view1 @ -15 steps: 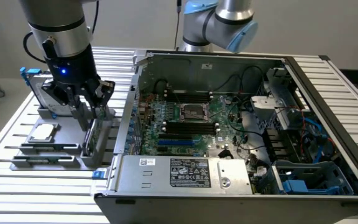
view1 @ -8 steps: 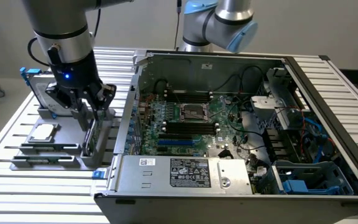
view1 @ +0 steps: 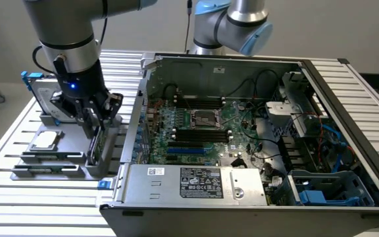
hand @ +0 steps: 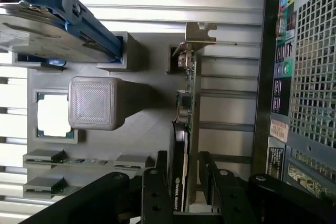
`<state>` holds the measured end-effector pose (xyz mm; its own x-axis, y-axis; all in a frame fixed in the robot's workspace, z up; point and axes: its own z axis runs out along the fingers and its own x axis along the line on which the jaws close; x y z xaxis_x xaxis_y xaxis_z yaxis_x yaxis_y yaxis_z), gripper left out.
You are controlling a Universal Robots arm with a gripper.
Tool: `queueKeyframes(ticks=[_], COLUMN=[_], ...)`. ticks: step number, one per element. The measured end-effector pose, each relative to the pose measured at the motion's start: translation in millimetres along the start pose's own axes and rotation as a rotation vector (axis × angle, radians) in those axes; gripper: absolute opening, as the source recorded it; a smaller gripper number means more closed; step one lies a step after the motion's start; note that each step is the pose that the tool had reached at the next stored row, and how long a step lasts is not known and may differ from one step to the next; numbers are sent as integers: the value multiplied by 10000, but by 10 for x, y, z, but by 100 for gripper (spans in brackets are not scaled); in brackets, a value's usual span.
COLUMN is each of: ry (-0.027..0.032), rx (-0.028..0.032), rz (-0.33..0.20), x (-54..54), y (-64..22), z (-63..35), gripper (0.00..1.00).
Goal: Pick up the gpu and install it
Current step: 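Pick up the gpu and move the gpu toward the slot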
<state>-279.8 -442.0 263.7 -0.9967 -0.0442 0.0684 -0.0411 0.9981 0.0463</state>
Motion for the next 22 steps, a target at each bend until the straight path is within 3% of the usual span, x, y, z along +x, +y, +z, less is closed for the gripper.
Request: queueKeyframes(ticks=[9,15,22], ry=[-1,-9,19], rx=[-24,-197,-262], rz=[-2,0,56], x=[-10,-10,-2], y=[-5,-5,-6], z=[146,162,174], gripper=[38,38,36])
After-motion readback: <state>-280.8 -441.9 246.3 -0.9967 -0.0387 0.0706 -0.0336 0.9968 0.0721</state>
